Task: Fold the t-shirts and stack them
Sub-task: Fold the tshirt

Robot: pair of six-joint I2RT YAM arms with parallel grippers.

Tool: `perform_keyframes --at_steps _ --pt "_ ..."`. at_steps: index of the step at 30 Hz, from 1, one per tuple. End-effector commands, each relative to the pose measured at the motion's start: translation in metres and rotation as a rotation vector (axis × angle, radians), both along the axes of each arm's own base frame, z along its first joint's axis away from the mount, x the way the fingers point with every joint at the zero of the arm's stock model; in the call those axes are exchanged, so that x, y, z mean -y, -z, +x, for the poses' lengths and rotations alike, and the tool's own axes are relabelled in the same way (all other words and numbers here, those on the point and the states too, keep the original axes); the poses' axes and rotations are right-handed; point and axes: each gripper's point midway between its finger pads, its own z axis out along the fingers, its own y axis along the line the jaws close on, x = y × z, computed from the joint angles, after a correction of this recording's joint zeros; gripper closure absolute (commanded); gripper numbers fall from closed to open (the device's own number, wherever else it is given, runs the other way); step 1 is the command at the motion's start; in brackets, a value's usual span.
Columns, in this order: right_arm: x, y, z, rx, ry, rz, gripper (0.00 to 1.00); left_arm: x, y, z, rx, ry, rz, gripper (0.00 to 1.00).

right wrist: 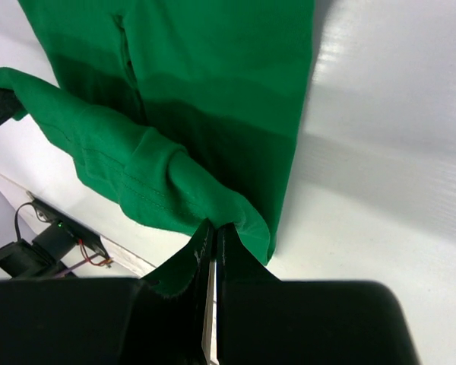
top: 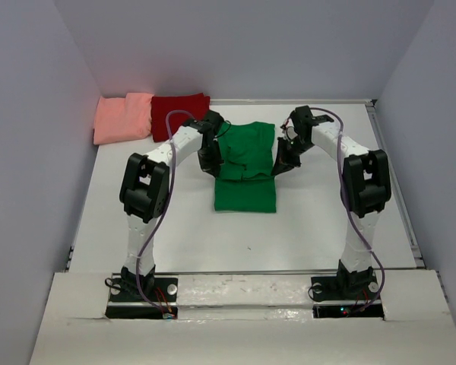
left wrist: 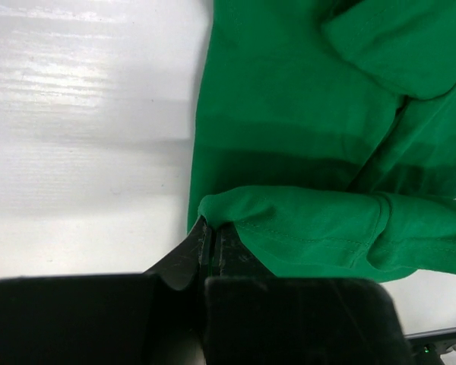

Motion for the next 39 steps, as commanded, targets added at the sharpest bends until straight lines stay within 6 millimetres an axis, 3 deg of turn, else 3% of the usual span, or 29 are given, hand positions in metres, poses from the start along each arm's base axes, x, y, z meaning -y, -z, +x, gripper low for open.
perform_keyframes --at_steps 1,11,15,18,21,23,26,31,36,39 --pt "0.005 0.006 0.016 0.054 0.011 -0.013 1.0 -0.001 -0.012 0.011 0.048 0.022 0.019 1.0" --pt "0.006 0.024 0.019 0.045 0.017 -0.022 1.0 0.0 -0.003 0.007 0.04 0.026 0.021 1.0" --pt "0.006 0.028 0.021 0.052 0.021 -0.026 0.78 -0.001 -0.002 0.004 0.042 0.025 0.022 0.89" --pt "0.006 0.025 0.023 0.062 0.029 -0.026 0.61 -0.001 -0.002 0.003 0.044 0.024 0.023 0.87" --pt "0.006 0.021 0.026 0.078 0.033 -0.023 0.57 -0.002 -0.005 0.002 0.052 0.021 0.025 0.84" --pt "0.005 0.018 0.028 0.093 0.032 -0.019 0.56 -0.004 -0.006 0.002 0.054 0.016 0.03 0.76" --pt "0.005 0.011 0.032 0.121 0.032 -0.015 0.55 -0.004 -0.012 0.004 0.074 0.01 0.029 0.74" --pt "0.002 -0.006 0.035 0.168 0.033 0.01 0.55 -0.005 -0.03 0.011 0.127 -0.009 0.027 0.76" --pt "-0.004 -0.032 0.033 0.225 0.017 0.066 0.55 -0.008 -0.06 0.025 0.207 -0.043 0.035 0.76" --pt "-0.007 -0.04 0.027 0.238 0.004 0.096 0.56 -0.009 -0.098 0.036 0.307 -0.065 0.013 0.75"
